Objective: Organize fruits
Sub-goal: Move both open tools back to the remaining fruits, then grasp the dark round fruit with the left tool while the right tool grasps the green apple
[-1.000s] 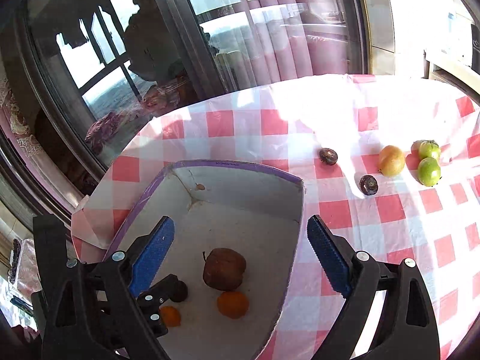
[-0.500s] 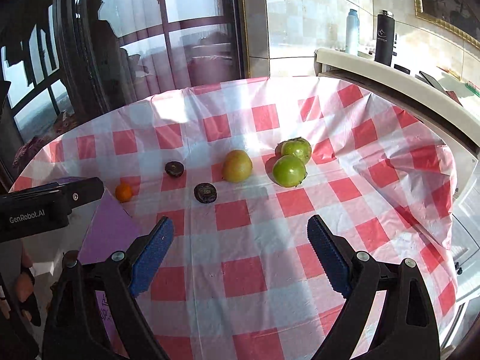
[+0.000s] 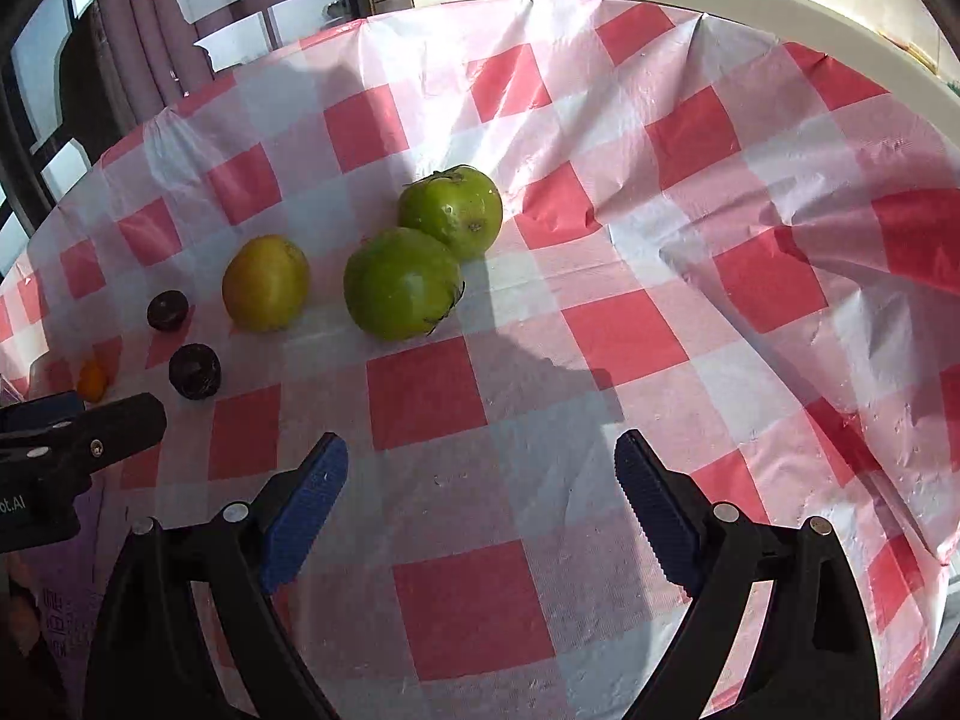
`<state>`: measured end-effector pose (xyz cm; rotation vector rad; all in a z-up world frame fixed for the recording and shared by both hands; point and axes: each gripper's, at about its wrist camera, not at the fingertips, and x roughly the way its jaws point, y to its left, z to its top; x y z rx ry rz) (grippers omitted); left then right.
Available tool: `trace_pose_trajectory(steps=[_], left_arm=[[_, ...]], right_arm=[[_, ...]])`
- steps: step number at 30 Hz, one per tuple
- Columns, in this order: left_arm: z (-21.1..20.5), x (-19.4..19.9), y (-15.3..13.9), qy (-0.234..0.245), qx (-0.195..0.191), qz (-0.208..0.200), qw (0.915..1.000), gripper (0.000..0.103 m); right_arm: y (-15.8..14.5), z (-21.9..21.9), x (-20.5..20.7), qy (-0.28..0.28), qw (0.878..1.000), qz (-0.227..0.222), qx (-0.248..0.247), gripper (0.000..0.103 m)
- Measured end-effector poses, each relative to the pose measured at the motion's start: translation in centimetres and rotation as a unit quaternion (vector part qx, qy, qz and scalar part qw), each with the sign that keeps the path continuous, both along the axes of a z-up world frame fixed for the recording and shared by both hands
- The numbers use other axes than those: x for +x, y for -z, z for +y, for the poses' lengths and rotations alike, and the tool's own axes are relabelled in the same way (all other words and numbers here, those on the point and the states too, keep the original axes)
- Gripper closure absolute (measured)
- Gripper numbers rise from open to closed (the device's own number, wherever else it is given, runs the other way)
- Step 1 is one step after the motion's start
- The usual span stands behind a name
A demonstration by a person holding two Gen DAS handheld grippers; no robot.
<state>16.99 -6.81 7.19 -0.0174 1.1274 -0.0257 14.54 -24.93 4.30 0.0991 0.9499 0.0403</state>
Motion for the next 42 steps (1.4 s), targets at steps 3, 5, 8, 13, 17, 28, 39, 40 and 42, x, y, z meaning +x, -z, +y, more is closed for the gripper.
trace_pose_trajectory(steps=[3,5,8,13,17,28,39,40,42], left_arm=[[-0.2,1.0,1.8,-0.018,0.009,0.020,0.9996,0.002],[0.1,1.4,2.9,-0.030,0.015,0.032,0.9989,0.002],[0.7,1.6,4.5,-0.052,0.019,0.044,0.9975,0.002],[1.8,1.3,6.3,-0.078,0.026,0.044,0.9957,0.002],[2.2,1.7,6.9,-0.080,0.026,0.035,0.9958,0.002],[3.9,5.0,7.4,-0.092,0.031,-0.027,0.9949,0.003],[3.0,3.8,6.8,-0.050,0.020,-0.064,0.9965,0.063],[3.3,4.1,6.7,-0.046,0.019,-0.059,0.9970,0.063],[3.8,3.7,6.5,-0.041,0.011,-0.050,0.9979,0.064]], right_arm=[[1.6,-0.6,2.5,-0.011,1.000,0.008,-0.001,0.015],[2.4,-0.6,4.0,-0.025,1.000,0.009,-0.004,0.015],[3.3,-0.2,6.0,-0.046,0.999,0.011,-0.005,0.015],[3.8,2.3,8.4,-0.106,0.994,0.003,-0.009,0.009],[4.0,4.1,9.8,-0.132,0.991,0.002,-0.007,0.009],[4.5,7.5,12.4,-0.142,0.990,0.001,-0.011,0.017],[4.8,6.8,11.8,-0.105,0.994,-0.016,-0.009,0.040],[4.8,6.3,11.1,-0.101,0.995,-0.015,-0.007,0.040],[4.6,6.1,10.1,-0.093,0.996,-0.009,0.000,0.040]])
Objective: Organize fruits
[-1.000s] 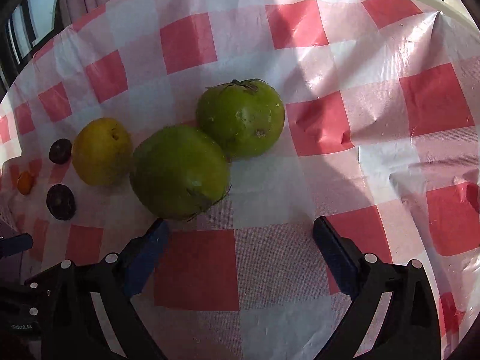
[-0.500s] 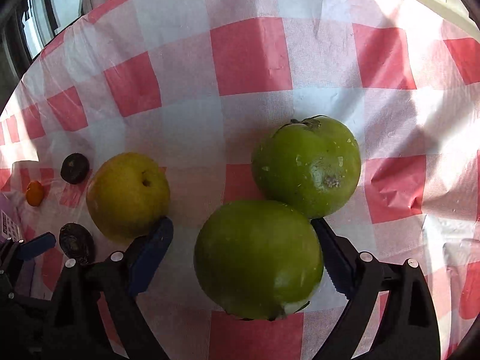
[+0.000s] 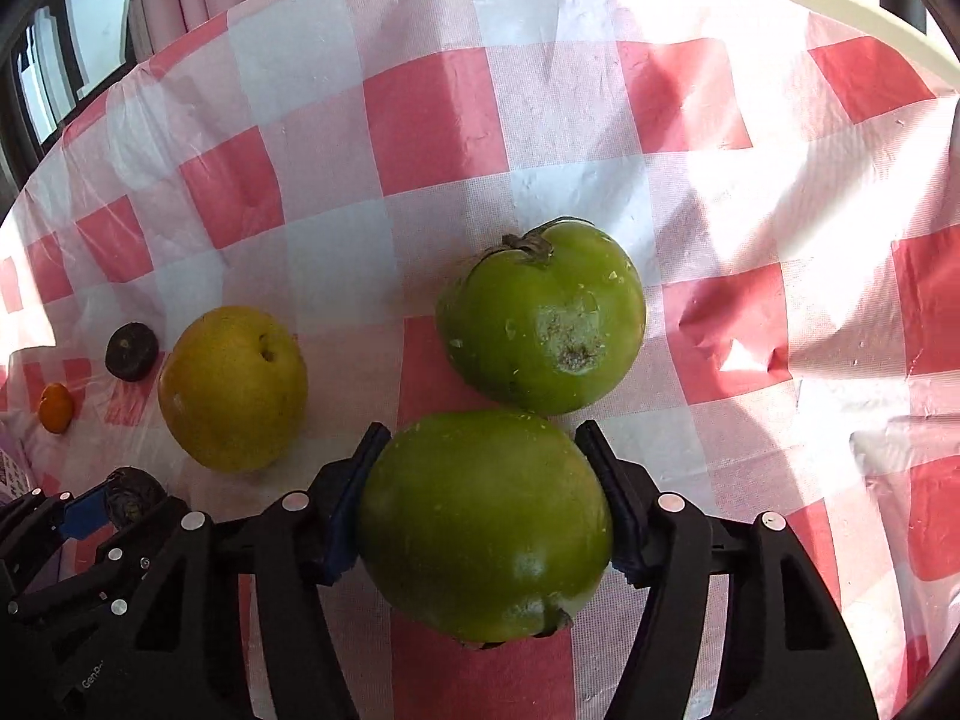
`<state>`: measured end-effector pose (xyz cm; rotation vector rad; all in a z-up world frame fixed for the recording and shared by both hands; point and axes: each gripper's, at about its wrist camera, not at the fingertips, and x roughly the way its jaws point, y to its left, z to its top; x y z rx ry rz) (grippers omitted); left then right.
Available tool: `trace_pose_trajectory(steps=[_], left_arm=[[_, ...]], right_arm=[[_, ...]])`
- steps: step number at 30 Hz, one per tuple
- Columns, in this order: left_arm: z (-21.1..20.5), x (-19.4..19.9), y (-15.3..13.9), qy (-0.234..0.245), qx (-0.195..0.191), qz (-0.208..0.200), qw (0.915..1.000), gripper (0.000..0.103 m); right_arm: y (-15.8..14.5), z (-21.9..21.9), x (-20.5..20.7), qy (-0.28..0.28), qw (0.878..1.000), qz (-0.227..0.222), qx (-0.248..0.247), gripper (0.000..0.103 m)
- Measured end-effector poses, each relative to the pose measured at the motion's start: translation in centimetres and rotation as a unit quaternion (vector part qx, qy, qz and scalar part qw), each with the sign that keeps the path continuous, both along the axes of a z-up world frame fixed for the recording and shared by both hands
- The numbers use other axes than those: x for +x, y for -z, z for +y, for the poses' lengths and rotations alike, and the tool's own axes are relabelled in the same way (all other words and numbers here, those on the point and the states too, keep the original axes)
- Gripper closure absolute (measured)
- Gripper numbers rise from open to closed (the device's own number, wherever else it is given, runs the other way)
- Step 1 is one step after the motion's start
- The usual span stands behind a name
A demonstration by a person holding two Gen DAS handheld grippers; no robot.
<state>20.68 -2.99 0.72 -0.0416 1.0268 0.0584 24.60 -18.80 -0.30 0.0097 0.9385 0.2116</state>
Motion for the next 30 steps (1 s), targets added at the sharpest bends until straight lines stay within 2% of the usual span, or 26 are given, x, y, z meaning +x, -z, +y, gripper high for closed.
trace_pose_trajectory(steps=[3,10,14,17,19,24,30], left_arm=[[-0.1,-1.6,-0.4,0.019,-0.010,0.008,0.9997,0.064],[-1.0,-7.0,-1.7,0.056,-0.029,0.027,0.9976,0.064],[-1.4,-11.0,-4.9,0.076,-0.035,0.014,0.9964,0.064],[-2.0,-12.3,-8.1,0.086,-0.033,-0.011,0.9957,0.064],[-0.6,-13.7,-10.6,0.087,-0.027,-0.031,0.9953,0.064],[3.8,-15.9,-15.0,0.071,-0.011,-0.068,0.9951,0.064],[11.1,-19.9,-16.0,0.033,-0.002,-0.064,0.9974,0.064]], right_arm=[[-0.1,-0.9,-2.1,0.024,1.000,0.014,0.011,0.040],[-0.4,-2.1,-10.5,0.051,0.998,0.042,0.014,0.040],[-1.6,-1.3,-14.8,0.059,0.997,0.052,0.018,0.040],[-4.1,-1.5,-17.6,0.061,0.997,0.048,0.024,0.040],[-6.3,-0.8,-19.0,0.057,0.997,0.039,0.027,0.040],[-10.6,3.7,-21.4,0.027,0.999,0.005,0.033,0.040],[-14.7,10.0,-24.1,-0.030,0.998,-0.030,0.042,0.040]])
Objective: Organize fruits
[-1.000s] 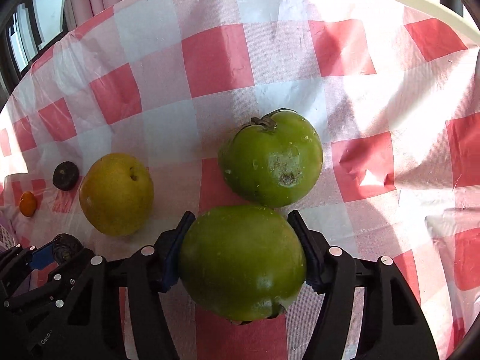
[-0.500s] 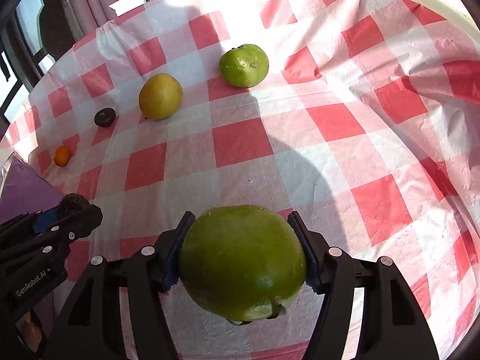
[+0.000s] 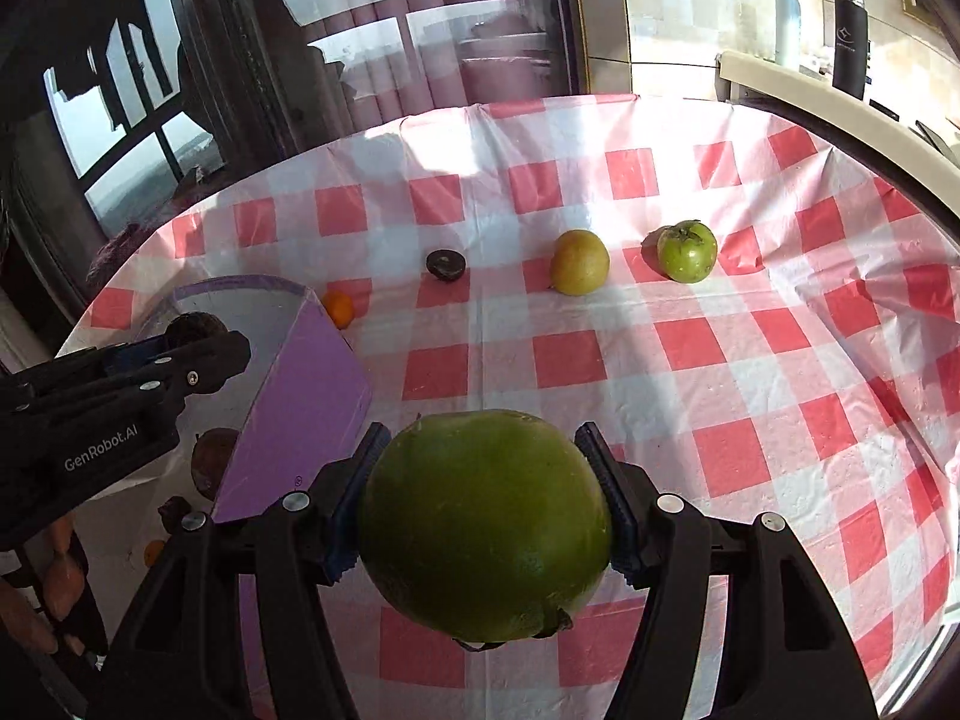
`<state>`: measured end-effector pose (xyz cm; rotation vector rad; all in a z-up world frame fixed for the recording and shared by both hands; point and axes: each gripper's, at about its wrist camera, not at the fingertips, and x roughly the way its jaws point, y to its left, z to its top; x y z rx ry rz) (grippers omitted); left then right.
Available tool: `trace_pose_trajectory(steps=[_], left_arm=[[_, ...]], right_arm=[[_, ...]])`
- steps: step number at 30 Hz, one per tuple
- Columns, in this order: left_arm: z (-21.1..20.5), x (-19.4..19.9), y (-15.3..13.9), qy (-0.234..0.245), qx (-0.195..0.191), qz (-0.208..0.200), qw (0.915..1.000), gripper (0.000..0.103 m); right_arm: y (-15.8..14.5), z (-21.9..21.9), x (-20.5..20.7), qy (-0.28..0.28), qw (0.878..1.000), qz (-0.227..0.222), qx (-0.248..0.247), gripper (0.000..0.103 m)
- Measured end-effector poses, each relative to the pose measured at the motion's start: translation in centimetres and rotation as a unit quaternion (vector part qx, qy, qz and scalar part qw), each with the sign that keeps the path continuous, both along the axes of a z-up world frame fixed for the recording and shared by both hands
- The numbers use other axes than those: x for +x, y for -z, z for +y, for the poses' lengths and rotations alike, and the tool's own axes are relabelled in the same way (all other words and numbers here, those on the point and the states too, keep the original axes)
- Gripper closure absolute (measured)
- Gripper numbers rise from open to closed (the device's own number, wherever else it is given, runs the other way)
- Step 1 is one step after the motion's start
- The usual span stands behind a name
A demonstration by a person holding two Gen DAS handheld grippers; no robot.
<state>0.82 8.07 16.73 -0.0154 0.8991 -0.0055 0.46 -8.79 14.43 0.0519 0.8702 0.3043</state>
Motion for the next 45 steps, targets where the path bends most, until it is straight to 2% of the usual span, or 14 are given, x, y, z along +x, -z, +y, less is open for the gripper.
trace_pose_trajectory(steps=[8,15,18,24,31,35,40,45], left_arm=[[8.3,-4.2,1.0,-0.047,-0.001,0.014,0.9988,0.064],[11.6,-6.2,2.3,-0.056,0.011,0.026,0.9981,0.064],[12.4,-6.7,3.2,-0.054,0.013,0.040,0.9977,0.064],[13.8,-7.7,5.3,-0.064,0.008,0.083,0.9945,0.064],[15.0,-8.1,8.0,-0.076,0.016,0.149,0.9858,0.064],[15.6,-8.2,9.0,-0.081,0.022,0.177,0.9806,0.064],[16.5,-8.4,10.2,-0.094,0.017,0.205,0.9741,0.064],[16.6,-8.4,10.5,-0.093,0.019,0.221,0.9706,0.063]], right_arm=[[-1.8,8.1,-2.7,-0.082,0.996,-0.015,-0.007,0.040],[-2.6,12.6,-2.7,-0.123,0.992,-0.019,-0.014,0.040],[-2.3,14.4,-1.7,-0.132,0.991,-0.006,-0.021,0.040],[-0.6,18.4,1.5,-0.144,0.987,0.049,-0.047,0.040],[2.5,23.2,4.6,-0.152,0.976,0.128,-0.086,0.040],[4.2,25.3,6.0,-0.154,0.971,0.158,-0.095,0.040],[6.4,27.6,6.3,-0.164,0.963,0.171,-0.126,0.040],[7.1,30.1,5.4,-0.198,0.954,0.148,-0.167,0.040]])
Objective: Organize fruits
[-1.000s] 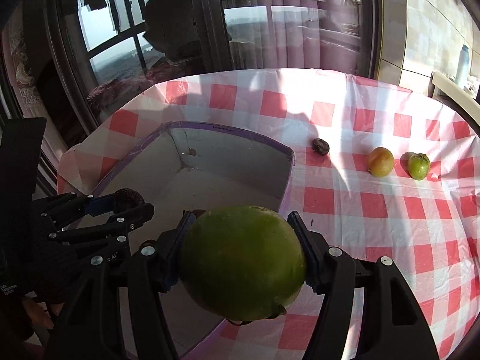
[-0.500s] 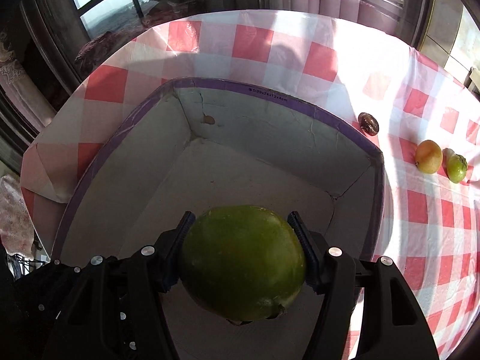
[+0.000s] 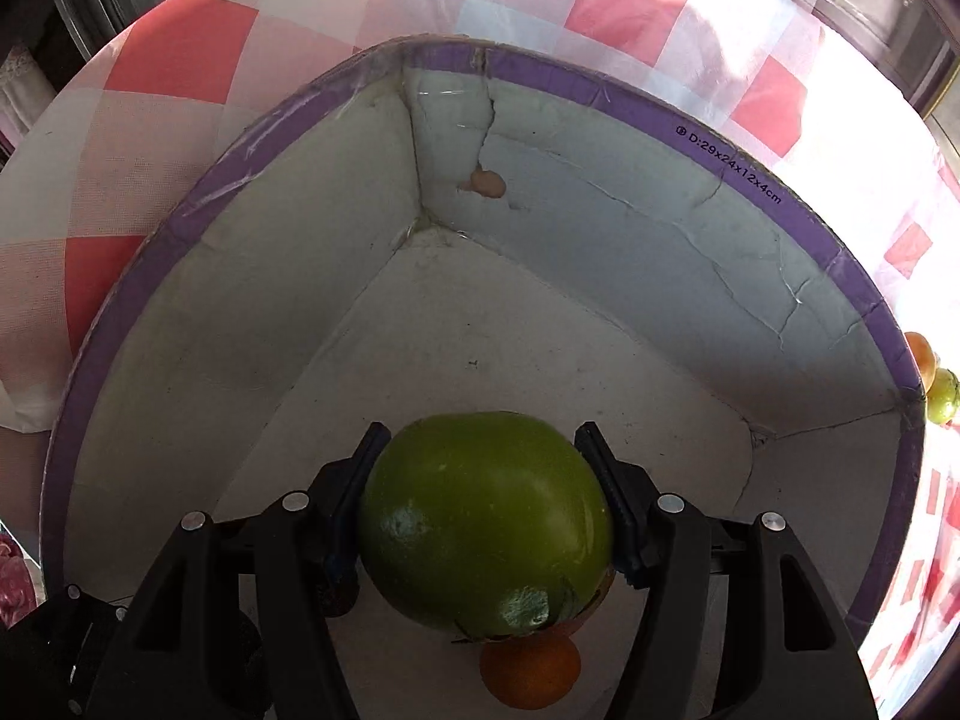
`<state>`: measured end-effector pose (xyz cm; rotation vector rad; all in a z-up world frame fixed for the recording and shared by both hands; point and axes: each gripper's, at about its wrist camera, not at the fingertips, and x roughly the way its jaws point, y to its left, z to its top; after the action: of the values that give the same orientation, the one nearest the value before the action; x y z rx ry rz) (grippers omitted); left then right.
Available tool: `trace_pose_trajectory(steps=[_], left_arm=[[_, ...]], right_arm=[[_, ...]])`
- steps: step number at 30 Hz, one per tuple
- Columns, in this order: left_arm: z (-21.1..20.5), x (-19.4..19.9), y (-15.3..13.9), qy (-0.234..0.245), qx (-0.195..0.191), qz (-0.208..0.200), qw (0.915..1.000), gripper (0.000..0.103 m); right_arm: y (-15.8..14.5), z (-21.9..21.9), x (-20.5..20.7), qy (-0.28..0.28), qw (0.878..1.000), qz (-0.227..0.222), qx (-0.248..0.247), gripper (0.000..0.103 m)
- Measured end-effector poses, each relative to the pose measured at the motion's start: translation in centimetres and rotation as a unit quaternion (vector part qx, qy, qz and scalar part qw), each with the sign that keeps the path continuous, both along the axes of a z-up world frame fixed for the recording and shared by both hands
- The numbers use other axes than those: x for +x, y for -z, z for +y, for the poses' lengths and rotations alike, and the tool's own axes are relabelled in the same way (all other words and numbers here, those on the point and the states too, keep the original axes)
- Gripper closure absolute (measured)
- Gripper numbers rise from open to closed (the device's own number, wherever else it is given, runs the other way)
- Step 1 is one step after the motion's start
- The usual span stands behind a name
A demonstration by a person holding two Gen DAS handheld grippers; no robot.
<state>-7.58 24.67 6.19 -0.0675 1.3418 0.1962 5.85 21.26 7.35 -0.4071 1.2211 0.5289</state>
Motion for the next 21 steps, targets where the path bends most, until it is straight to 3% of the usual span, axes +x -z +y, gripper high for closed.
trace_pose_trajectory(steps=[7,15,21], left_arm=[[0.4,-0.7,0.4,-0.014,-0.006,0.023,0.9996,0.063],[0.2,-0.9,0.2,-0.009,-0.009,0.018,0.9998,0.057],[-0.5,-0.7,-0.3,-0.010,-0.016,0.011,0.9998,0.044]], right_arm=[[0.9,2.3,-0.8,-0.048,0.998,-0.018,-0.028,0.040],[2.3,2.0,-0.2,-0.045,0.998,0.014,-0.029,0.040],[0.1,1.0,-0.1,-0.032,0.999,-0.004,0.013,0.026]])
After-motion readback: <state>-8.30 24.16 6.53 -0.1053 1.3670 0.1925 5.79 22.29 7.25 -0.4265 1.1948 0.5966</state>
